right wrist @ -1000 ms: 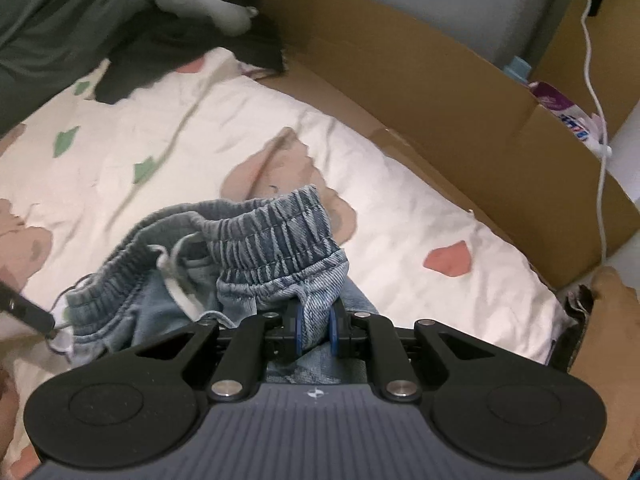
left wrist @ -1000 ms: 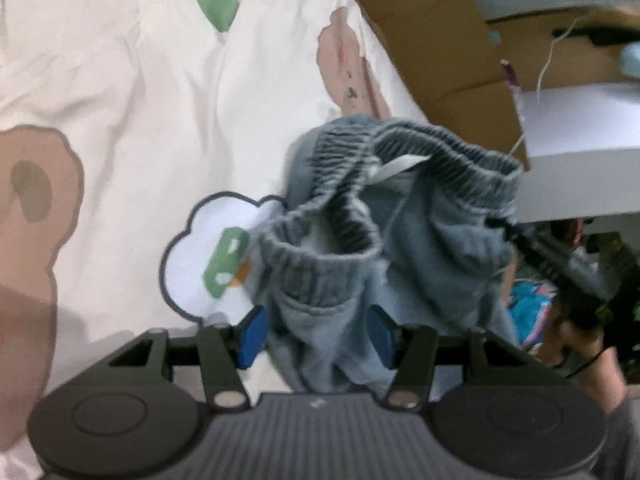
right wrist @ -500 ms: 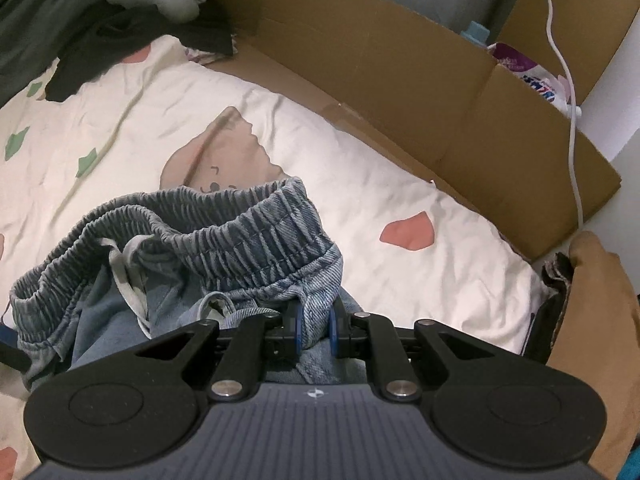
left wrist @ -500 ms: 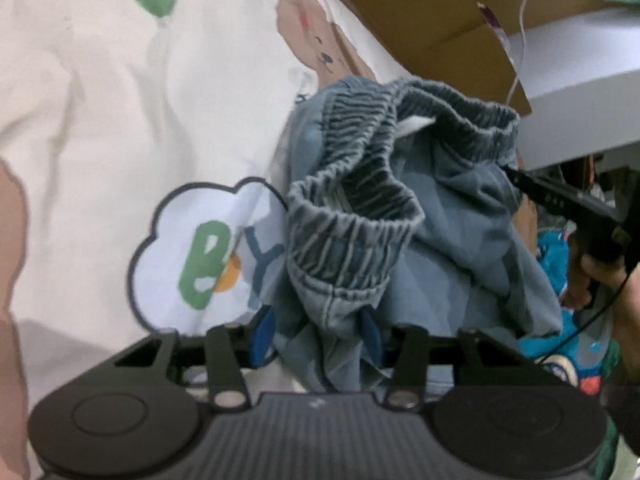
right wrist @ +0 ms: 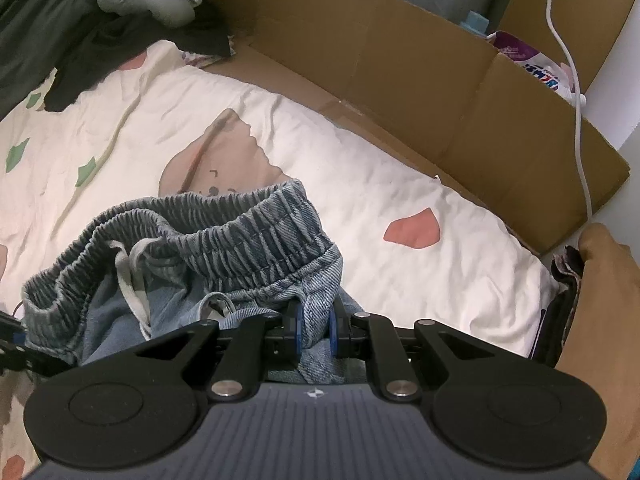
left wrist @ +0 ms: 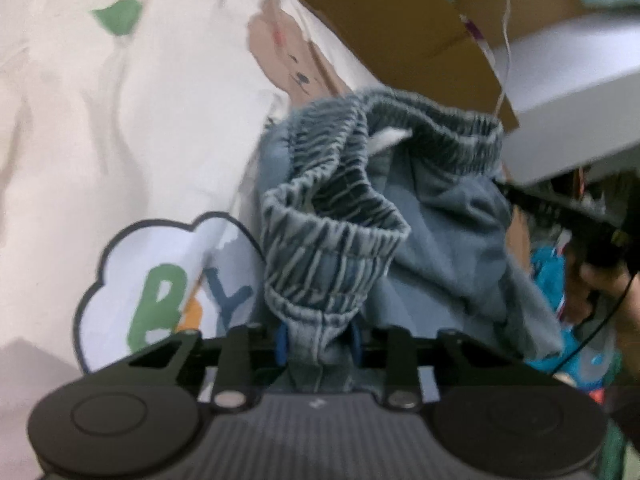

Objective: Fold clothes
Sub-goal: 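Lift the jeans by the waistband with both tools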

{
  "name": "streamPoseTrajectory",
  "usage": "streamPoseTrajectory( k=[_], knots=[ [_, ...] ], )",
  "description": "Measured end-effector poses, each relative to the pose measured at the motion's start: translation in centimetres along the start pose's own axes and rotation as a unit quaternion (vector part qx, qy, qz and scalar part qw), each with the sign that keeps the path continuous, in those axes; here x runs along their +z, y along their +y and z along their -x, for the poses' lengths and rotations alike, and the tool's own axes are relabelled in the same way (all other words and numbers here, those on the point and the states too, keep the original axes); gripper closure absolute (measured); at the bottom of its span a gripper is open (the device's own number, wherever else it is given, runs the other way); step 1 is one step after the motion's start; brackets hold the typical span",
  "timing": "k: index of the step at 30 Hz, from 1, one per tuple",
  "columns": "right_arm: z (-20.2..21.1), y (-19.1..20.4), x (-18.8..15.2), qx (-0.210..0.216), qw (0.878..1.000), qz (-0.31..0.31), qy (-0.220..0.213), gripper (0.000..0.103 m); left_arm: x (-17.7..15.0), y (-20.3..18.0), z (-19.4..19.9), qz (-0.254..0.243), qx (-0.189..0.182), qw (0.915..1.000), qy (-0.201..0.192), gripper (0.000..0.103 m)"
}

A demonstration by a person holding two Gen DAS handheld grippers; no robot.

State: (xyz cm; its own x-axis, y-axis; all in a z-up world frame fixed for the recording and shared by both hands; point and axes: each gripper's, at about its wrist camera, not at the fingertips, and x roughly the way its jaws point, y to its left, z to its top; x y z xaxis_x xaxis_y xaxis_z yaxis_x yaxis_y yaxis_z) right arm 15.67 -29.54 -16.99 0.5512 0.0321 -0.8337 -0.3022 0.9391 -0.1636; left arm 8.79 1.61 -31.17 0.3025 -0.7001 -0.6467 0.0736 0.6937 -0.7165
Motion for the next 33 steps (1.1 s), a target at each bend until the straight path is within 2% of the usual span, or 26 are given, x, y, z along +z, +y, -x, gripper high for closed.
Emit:
streamPoseTrajectory(
  k=[4,7,10,15,21,26,28,30,31,33],
  knots=[
    [-0.8,-0.5,0.7,-0.003,1.000,0.010,-0.005,0.092,0.2,0.9,2.0,0.041,-0.010,0.9990,-0.015,0.080],
    [-2.0,-0.6,1.3,-0.004,1.000,0.023,-0.010,0.092,0.9,1.0,4.2,0.056,-0.021,0.9982,-0.004,0.083],
    [-3.1,-0.7,2.3,-0.008,1.000,0.027,-0.010,0.092,2.0,0.4,5.9,0.054,-0.028,0.9982,-0.001,0.091],
    [-3.0,0.0,4.5,-0.020,0.998,0.054,-0.027,0.092,3.0,-0.1,7.8,0.050,-0.036,0.9981,-0.003,0.092],
    [-3.7,0.6,6.2,-0.049,0.995,0.078,-0.034,0.093,3.2,1.3,6.1,0.069,-0.028,0.9972,-0.008,0.092],
    [-4.8,0.9,6.9,-0.069,0.993,0.093,-0.031,0.093,2.4,1.4,5.2,0.034,-0.008,0.9994,-0.008,0.092],
    [-5.1,1.1,6.8,-0.065,0.993,0.095,-0.032,0.093,2.2,1.8,4.5,0.025,0.016,0.9995,-0.003,0.090],
    [-5.2,1.1,6.7,-0.062,0.993,0.095,-0.036,0.093,2.1,2.4,3.3,0.037,0.035,0.9987,0.008,0.085],
    [-5.2,1.1,6.6,-0.060,0.993,0.092,-0.038,0.093,2.1,2.7,2.9,0.040,0.041,0.9983,0.010,0.079],
    [-5.3,0.9,6.4,-0.055,0.994,0.086,-0.040,0.093,2.4,3.2,1.9,0.040,0.057,0.9974,0.015,0.060]
  ],
)
